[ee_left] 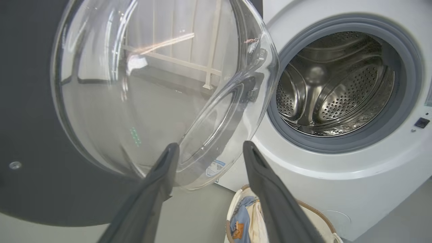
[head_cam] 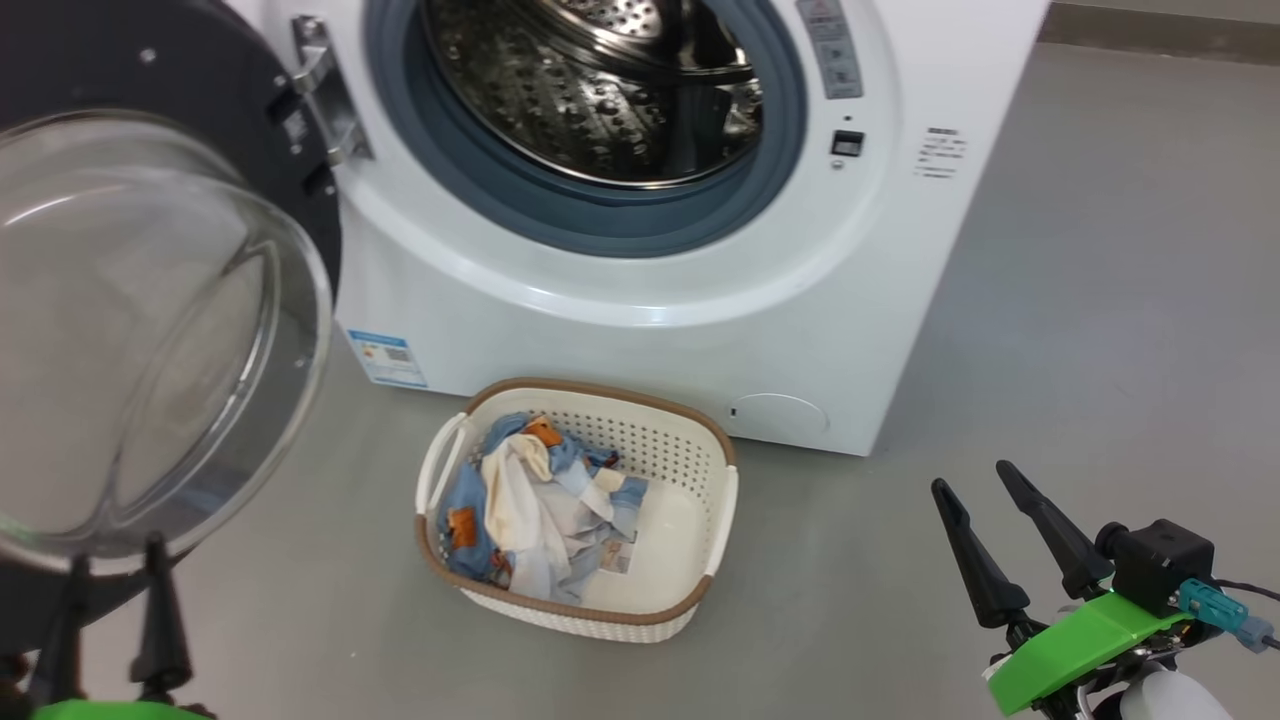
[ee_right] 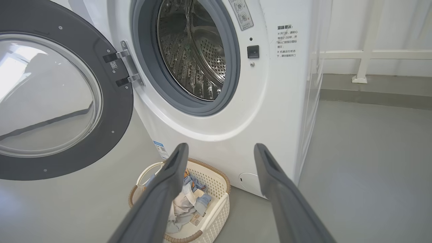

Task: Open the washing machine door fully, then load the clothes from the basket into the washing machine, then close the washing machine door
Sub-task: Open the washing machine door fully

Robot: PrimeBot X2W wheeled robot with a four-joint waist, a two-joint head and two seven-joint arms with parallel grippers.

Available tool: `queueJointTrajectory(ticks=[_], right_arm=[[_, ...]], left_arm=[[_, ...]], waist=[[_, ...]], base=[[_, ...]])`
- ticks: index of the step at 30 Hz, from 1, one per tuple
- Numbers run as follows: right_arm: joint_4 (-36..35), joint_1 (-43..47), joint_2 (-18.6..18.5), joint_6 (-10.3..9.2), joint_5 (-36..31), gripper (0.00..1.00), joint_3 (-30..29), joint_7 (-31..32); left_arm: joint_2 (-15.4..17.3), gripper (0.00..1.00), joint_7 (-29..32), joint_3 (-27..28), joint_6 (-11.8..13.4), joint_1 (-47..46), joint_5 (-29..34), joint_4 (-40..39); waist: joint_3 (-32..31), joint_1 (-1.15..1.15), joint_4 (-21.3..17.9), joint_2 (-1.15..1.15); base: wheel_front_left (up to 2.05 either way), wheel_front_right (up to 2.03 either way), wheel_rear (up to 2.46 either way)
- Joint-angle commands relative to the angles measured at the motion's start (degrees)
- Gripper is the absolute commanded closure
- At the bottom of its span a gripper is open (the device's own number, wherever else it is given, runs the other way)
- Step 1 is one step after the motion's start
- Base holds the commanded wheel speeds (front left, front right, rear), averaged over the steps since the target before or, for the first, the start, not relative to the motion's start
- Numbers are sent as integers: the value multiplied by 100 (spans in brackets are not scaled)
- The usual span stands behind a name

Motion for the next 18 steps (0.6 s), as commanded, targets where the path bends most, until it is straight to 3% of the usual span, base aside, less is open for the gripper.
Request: queueJointTrajectory(ticks=[1,9,18], right_arm=[[-162,-8,-56,9,33,0,63,-69],[-226,51,-26,9,6,0,-14,-69],[-308,100,4,9,-17,0,-108,-69]], left_arm=[[256,0,-29,39,-17,-20,-47,-245],[504,0,-29,-566,-17,116,-333,-717],[620,0,-29,-800,-17,181,-613,-966]], waist=[[9,0,-173,0],[44,0,-640,0],[110,0,-1174,0]], base=[[0,0,0],[0,0,0],[0,0,0]])
